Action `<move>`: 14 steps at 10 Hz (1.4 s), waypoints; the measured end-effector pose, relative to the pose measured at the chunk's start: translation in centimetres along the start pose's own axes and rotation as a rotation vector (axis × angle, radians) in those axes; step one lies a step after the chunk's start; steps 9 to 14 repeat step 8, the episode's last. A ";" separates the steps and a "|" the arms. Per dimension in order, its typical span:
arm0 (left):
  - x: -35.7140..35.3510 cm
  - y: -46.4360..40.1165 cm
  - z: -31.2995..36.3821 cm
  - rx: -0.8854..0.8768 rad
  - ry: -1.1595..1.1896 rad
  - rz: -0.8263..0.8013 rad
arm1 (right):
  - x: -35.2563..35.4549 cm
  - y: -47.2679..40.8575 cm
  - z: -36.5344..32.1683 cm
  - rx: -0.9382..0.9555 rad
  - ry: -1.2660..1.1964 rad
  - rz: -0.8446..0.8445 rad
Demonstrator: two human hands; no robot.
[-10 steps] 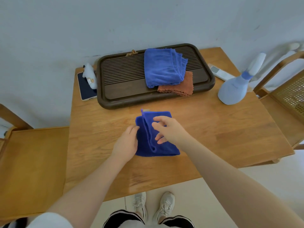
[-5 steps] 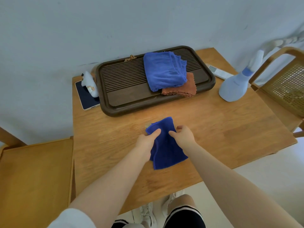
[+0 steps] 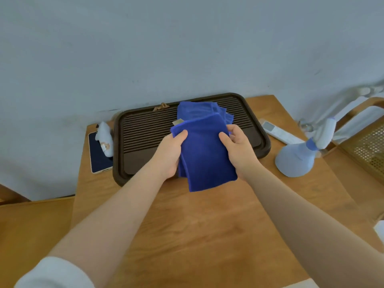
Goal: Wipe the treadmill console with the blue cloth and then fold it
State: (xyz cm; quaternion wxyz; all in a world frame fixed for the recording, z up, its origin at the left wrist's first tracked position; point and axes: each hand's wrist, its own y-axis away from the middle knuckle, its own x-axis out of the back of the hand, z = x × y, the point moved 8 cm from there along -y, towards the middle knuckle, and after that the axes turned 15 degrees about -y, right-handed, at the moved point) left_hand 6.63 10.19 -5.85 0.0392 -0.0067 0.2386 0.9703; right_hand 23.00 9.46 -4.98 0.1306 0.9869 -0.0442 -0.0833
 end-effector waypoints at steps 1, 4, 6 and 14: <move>-0.2 -3.6 3.8 -0.046 0.015 0.070 | 0.0 -5.0 -2.0 -0.002 -0.032 0.064; 1.0 -9.1 2.3 0.004 -0.551 0.249 | 0.7 -13.3 0.3 -0.170 0.196 0.086; 0.5 -8.5 0.8 0.010 -0.605 0.285 | 0.2 -12.2 0.2 -0.043 0.516 -0.050; 2.8 -4.8 -1.1 0.078 -0.974 0.414 | 0.9 -8.5 0.6 -0.012 1.105 -0.013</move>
